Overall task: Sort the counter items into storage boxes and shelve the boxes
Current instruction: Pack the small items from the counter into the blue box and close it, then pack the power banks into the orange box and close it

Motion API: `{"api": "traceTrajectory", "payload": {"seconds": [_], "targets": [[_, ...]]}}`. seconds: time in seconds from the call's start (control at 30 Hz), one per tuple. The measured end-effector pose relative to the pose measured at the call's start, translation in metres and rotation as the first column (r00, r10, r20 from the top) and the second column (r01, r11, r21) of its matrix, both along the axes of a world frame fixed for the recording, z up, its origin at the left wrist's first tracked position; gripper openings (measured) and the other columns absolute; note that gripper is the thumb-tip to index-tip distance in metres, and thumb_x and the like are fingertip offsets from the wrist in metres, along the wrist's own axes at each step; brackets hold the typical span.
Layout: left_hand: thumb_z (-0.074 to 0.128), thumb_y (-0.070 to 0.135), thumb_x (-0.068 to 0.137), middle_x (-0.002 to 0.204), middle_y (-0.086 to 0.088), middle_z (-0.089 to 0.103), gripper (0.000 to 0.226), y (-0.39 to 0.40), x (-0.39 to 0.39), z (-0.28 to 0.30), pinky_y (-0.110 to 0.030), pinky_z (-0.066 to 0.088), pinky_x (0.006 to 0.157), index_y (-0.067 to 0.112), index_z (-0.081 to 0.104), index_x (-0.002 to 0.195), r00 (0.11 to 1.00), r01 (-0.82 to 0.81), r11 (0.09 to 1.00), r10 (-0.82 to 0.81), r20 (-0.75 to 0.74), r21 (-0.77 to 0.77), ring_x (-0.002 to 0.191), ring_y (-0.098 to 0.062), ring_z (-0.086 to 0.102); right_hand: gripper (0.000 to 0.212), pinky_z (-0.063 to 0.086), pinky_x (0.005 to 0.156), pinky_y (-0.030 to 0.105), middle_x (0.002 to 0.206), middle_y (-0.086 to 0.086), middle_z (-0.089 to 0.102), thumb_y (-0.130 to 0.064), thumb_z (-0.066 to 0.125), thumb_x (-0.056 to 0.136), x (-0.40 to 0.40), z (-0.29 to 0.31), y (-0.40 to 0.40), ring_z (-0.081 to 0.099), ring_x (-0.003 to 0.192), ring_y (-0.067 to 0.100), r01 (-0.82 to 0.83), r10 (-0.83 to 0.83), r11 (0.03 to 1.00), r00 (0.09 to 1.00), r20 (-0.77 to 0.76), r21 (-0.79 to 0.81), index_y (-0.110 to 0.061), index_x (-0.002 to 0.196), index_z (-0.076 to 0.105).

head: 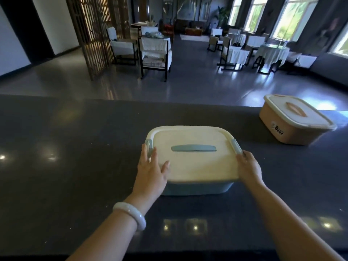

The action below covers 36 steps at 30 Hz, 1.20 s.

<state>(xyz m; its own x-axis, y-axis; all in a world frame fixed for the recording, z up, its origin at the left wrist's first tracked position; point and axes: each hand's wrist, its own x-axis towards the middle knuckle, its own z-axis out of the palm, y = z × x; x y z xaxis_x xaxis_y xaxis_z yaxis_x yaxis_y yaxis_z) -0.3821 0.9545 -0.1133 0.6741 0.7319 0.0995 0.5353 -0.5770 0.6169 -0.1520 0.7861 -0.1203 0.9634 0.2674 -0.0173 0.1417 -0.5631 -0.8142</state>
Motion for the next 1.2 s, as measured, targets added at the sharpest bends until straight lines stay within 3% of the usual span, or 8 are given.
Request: {"api": "traceTrajectory", "payload": {"seconds": [0.1,0.27,0.43,0.6,0.8,1.07,1.2], "targets": [[0.037,0.043,0.1,0.161,-0.007,-0.005,0.062,0.018,0.016,-0.001,-0.039,0.022,0.118,0.014,0.022,0.152,0.998,0.03,0.999,-0.032,0.048,0.026,0.147,-0.026,0.011,0.036,0.034,0.056,0.026,0.1,0.002,0.059,-0.028,0.04,0.098,-0.001,-0.005,0.002,0.05,0.077,0.016,0.06,-0.059,0.994,0.998,-0.018,0.093,-0.016,0.13,0.051],[0.035,0.043,0.101,0.161,-0.005,-0.004,0.059,0.043,0.053,-0.008,-0.037,0.025,0.116,0.015,0.025,0.152,0.997,0.052,0.997,-0.055,0.046,0.056,0.147,-0.026,0.014,0.042,0.034,0.075,0.028,0.118,0.005,0.061,-0.03,0.048,0.096,0.03,-0.003,0.02,0.051,0.092,0.017,0.071,-0.069,0.986,0.997,-0.021,0.151,-0.019,0.136,0.049],[0.036,0.043,0.101,0.161,-0.003,-0.004,0.059,0.068,0.114,-0.006,-0.039,0.028,0.114,0.017,0.024,0.152,0.998,0.002,1.0,-0.002,0.058,0.012,0.145,-0.026,0.018,0.044,0.034,0.081,0.028,0.126,0.009,0.059,-0.03,0.049,0.097,0.096,0.002,0.056,0.054,0.11,0.027,0.047,-0.043,0.988,0.999,-0.031,0.144,-0.017,0.139,0.047],[0.038,0.04,0.101,0.161,0.0,-0.004,0.056,0.098,0.173,-0.004,-0.034,0.032,0.11,0.017,0.026,0.151,0.996,-0.029,0.999,0.031,0.08,-0.021,0.144,-0.022,0.023,0.043,0.034,0.079,0.028,0.122,0.008,0.058,-0.03,0.048,0.097,0.158,0.001,0.094,0.048,0.094,0.018,0.018,-0.009,0.984,0.999,-0.05,0.178,-0.018,0.138,0.045],[0.041,0.04,0.1,0.16,0.004,-0.004,0.057,0.138,0.231,-0.005,-0.029,0.029,0.108,0.02,0.026,0.151,0.992,-0.078,0.996,0.082,0.092,-0.044,0.144,-0.018,0.022,0.043,0.045,0.085,0.037,0.121,0.003,0.056,-0.034,0.045,0.098,0.217,0.001,0.137,0.051,0.099,0.018,-0.022,0.046,0.971,0.994,-0.095,0.24,-0.022,0.14,0.041],[0.041,0.042,0.1,0.16,0.005,-0.001,0.056,0.183,0.278,-0.008,-0.033,0.031,0.109,0.023,0.028,0.151,0.993,-0.092,0.994,0.096,0.075,-0.05,0.143,-0.019,0.023,0.044,0.045,0.09,0.04,0.125,0.005,0.055,-0.035,0.046,0.099,0.262,0.0,0.174,0.052,0.105,0.02,-0.02,0.053,0.966,0.991,-0.122,0.256,-0.024,0.141,0.039],[0.043,0.042,0.099,0.16,0.004,0.0,0.056,0.193,0.287,-0.011,-0.033,0.029,0.111,0.023,0.029,0.15,0.994,-0.072,0.997,0.075,0.084,-0.038,0.145,-0.019,0.02,0.044,0.042,0.085,0.036,0.126,0.005,0.055,-0.035,0.046,0.099,0.271,-0.001,0.182,0.05,0.101,0.017,-0.008,0.04,0.968,0.992,-0.121,0.251,-0.024,0.141,0.038]]}}
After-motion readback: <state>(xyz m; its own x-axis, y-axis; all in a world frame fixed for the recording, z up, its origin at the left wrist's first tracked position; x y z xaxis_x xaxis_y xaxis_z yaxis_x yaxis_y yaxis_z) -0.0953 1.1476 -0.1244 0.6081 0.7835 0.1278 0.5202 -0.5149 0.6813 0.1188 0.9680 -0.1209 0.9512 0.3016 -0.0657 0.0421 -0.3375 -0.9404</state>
